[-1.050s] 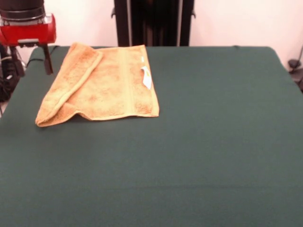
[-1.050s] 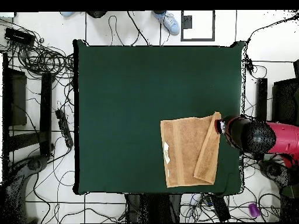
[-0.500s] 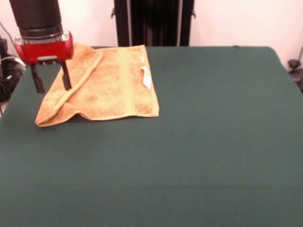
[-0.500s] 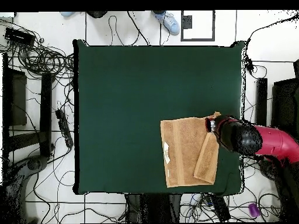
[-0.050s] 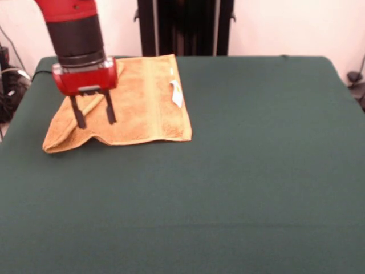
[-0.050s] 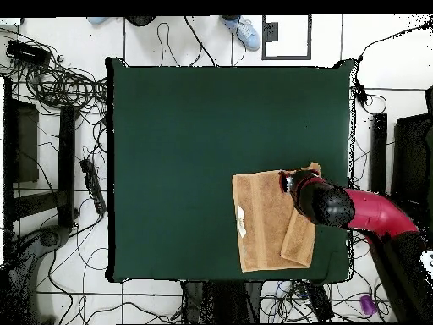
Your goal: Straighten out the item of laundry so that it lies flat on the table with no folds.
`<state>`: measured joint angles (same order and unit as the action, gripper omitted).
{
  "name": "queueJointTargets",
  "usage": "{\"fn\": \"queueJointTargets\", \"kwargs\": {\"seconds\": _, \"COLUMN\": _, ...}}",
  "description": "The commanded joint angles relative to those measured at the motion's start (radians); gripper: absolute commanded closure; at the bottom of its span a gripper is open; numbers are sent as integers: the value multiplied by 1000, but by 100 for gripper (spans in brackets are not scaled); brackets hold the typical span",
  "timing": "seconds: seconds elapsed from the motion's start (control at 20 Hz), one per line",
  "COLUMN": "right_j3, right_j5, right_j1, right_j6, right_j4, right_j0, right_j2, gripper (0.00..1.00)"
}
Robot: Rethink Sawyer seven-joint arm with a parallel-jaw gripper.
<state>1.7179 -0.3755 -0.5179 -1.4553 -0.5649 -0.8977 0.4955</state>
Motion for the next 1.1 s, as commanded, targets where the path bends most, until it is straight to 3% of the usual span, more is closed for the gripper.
{"fn": "queueJointTargets", "kwargs": {"seconds": 0.05, "right_j3": 163, "right_j5": 66, "right_j1": 14, "right_j6": -318, "right_j4": 109, "right_j0": 98, "right_j2": -67, "gripper": 0}}
{"fn": "queueJointTargets", "kwargs": {"seconds": 0.75, "right_j3": 253, "right_j5": 129, "right_j1": 13, "right_j6": -296, "right_j4": 218, "right_j0": 121, "right_j2": -111, "gripper": 0}}
{"fn": "queueJointTargets", "kwargs": {"seconds": 1.1, "right_j3": 185, "right_j5": 195, "right_j1": 124, "right_j6": -241, "right_j4": 221, "right_j0": 117, "right_j2": -95, "gripper": 0}}
